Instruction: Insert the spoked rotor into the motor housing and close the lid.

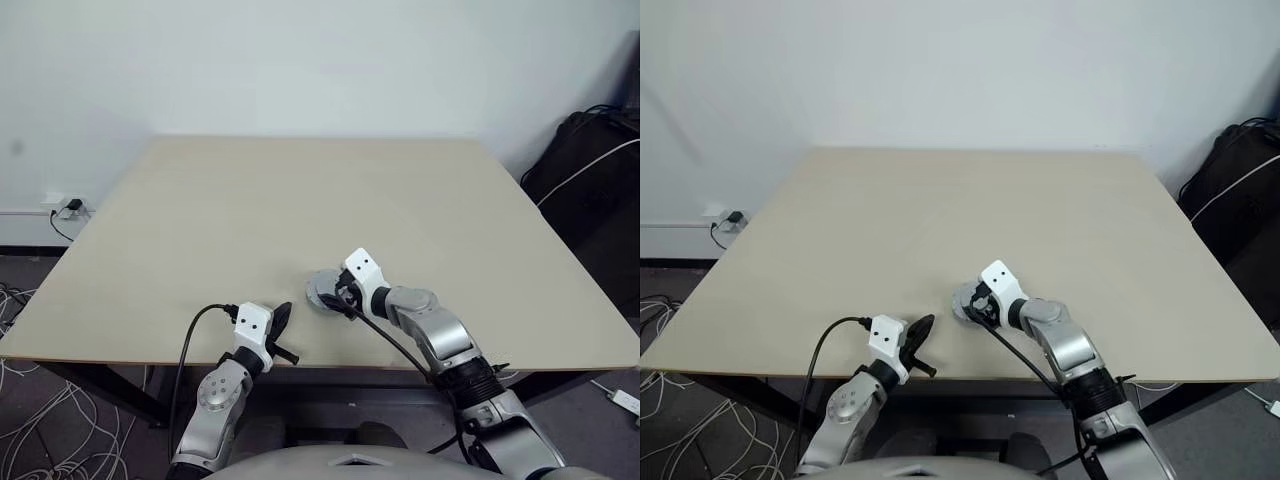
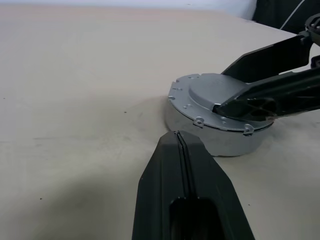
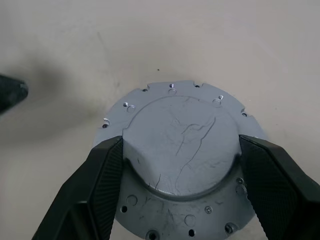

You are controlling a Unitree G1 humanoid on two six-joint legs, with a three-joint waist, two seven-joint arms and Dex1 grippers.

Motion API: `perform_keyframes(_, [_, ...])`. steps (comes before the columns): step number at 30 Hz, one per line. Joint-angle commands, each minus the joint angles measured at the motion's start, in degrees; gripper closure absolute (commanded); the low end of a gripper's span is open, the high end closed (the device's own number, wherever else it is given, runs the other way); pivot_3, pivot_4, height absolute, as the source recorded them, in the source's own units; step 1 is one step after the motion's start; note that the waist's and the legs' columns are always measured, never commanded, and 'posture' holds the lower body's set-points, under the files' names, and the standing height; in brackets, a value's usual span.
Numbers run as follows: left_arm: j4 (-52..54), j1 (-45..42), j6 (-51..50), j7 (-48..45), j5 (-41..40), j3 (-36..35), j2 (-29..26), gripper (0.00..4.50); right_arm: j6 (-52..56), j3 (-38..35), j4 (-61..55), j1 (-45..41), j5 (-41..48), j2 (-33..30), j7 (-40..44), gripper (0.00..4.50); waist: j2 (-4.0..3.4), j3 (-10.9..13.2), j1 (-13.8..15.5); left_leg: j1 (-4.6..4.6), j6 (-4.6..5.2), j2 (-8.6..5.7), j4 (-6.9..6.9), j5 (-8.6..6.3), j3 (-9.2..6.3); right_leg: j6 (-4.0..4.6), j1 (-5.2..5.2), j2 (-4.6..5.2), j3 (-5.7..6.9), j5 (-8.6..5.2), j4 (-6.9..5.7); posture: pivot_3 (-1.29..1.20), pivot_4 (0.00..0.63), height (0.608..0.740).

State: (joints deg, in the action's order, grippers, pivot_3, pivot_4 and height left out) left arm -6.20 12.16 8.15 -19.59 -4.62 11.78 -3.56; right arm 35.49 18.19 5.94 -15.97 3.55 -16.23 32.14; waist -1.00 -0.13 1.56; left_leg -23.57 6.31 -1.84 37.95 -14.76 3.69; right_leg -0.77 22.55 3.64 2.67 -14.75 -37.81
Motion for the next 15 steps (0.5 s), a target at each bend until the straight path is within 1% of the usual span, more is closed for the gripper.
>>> perform_keyframes(1, [4.46, -3.38, -4.98, 2.79, 0.04, -0.84, 1.24, 4.5, 4.66, 2.56, 3.25, 1.91, -3.29, -2.62, -0.33, 1.3, 0.03, -0.02, 0.16, 0.0, 0.0, 0.0, 0.0, 0.0, 0.0, 0.0, 0.0, 0.0, 0.01, 0.0, 0.0, 0.0, 0.0, 0.74])
perform_keyframes(4, [6.28, -6.35, -10.22, 5.17, -0.39, -2.06, 2.04, 4.5, 4.78, 2.79, 3.2, 1.86, -3.13, -2.63, -0.66, 1.3, 0.06, -0.03, 0.23, -0.01, 0.0, 0.0, 0.01, 0.0, 0.0, -0.02, 0.0, 0.0, 0.03, 0.01, 0.0, 0.0, 0.0, 0.74])
perform_keyframes(7, [8.14, -10.59, -18.35, 6.31, -3.52, -4.12, 3.18, 4.5, 4.63, 2.91, 3.46, 1.65, -3.07, -2.52, -0.97, 1.3, 0.12, -0.09, 0.22, 0.0, 0.0, 0.0, 0.01, 0.0, 0.0, -0.03, -0.01, 0.0, 0.04, 0.01, 0.0, 0.0, 0.0, 0.74])
perform_keyframes(10, [6.61, -16.52, -23.57, 3.69, -7.38, -6.02, 2.96, 4.5, 4.38, 2.94, 3.76, 1.42, -3.06, -2.34, -1.19, 1.3, 0.19, -0.09, 0.22, 0.0, 0.0, 0.0, 0.04, 0.01, 0.0, -0.05, -0.02, 0.0, 0.07, 0.02, 0.0, 0.0, 0.0, 0.74])
perform_keyframes(12, [4.5, -20.47, -28.67, 1.07, -12.01, -8.16, 3.11, 4.5, 4.31, 2.95, 3.88, 1.22, -3.02, -2.23, -1.3, 1.3, 0.22, -0.09, 0.2, 0.0, 0.0, 0.0, 0.06, 0.01, 0.0, -0.06, -0.03, 0.0, 0.08, 0.03, 0.0, 0.0, 0.0, 0.74])
perform_keyframes(15, [-1.96, -27.28, -31.85, -3.59, -15.81, -10.4, 2.47, 4.5, 4.36, 2.97, 3.61, 1.03, -2.86, -2.03, -1.54, 1.3, 0.27, -0.12, 0.11, 0.01, 0.0, 0.0, 0.11, 0.01, -0.01, -0.08, -0.06, 0.0, 0.1, 0.04, 0.0, 0.0, 0.0, 0.74])
